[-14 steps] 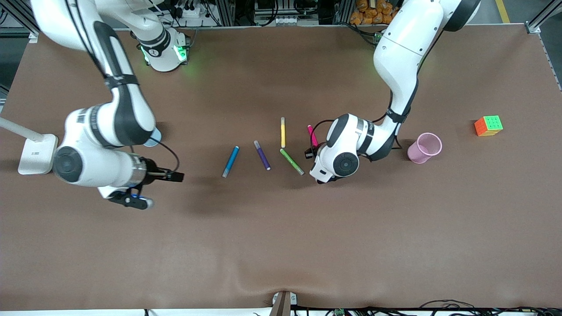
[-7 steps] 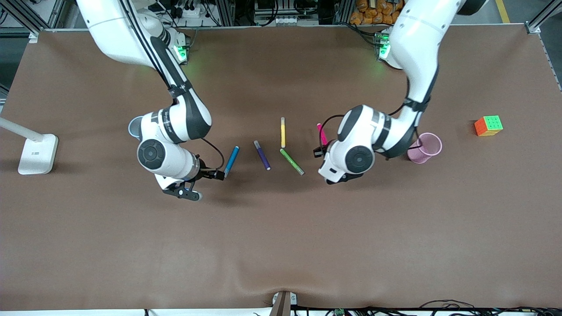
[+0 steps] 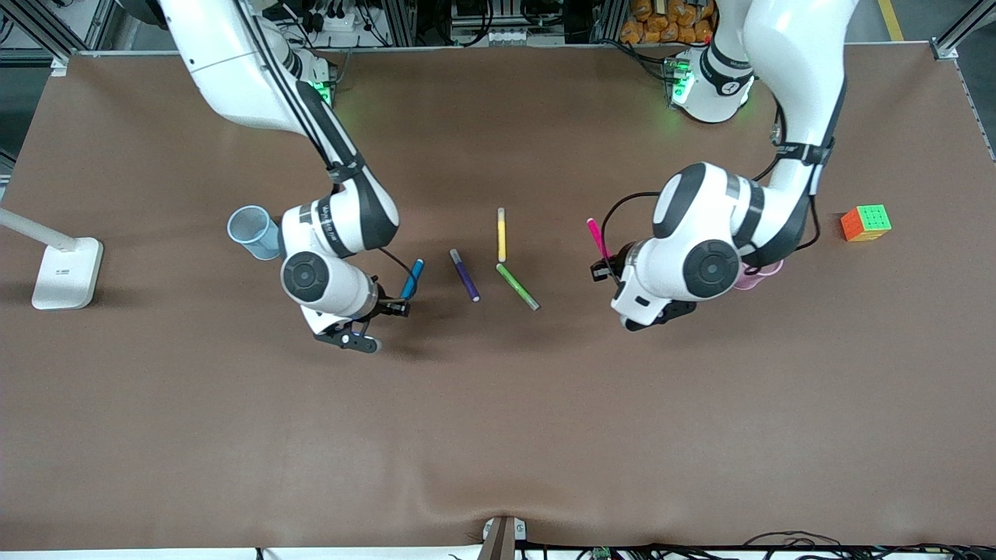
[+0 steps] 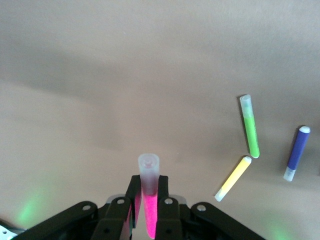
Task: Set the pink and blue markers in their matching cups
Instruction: 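Carry the pink marker toward the pink cup while the right gripper grasps the blue marker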
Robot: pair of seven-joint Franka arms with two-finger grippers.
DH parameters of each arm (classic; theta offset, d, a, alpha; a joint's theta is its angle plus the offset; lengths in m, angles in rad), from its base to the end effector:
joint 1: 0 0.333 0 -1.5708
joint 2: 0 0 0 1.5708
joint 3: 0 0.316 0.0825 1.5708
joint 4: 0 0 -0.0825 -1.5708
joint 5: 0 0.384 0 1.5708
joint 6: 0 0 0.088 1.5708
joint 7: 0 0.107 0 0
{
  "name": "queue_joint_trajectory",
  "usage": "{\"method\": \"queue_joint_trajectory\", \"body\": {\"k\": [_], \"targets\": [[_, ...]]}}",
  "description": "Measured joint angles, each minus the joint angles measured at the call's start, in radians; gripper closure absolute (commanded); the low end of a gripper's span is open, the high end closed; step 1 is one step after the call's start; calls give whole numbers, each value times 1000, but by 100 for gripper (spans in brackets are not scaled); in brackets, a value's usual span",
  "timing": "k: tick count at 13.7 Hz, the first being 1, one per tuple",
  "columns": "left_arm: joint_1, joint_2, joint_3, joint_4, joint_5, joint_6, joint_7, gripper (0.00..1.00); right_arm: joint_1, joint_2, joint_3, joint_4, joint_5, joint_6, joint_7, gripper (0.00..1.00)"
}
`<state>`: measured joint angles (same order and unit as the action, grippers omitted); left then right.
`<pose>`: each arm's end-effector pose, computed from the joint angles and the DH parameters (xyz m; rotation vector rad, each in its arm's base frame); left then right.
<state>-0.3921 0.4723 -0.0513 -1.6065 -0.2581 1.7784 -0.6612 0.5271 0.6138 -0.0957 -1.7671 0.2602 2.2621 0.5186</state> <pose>0.5763 -0.2941 0.3373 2.9757 0.4677 -0.6015 0.5853 0.2817 0.2077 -3.0392 0.3829 0.2474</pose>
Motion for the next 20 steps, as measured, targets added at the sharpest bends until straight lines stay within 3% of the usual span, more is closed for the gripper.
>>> {"method": "queue_joint_trajectory", "body": {"k": [4, 9, 10, 12, 20], "targets": [[26, -42, 0, 0, 65, -31, 2, 100, 11, 32, -3, -1, 0, 23, 8, 54], [68, -90, 2, 1, 119, -57, 5, 100, 23, 38, -3, -20, 0, 81, 9, 59], [85, -105, 2, 2, 121, -57, 5, 100, 29, 41, -3, -32, 0, 103, 9, 65], [144, -147, 2, 5, 124, -58, 32, 100, 31, 39, -5, -37, 0, 110, 10, 100], [343, -240, 4, -18, 159, -113, 325, 100, 26, 33, -15, -27, 0, 63, 8, 100]]}}
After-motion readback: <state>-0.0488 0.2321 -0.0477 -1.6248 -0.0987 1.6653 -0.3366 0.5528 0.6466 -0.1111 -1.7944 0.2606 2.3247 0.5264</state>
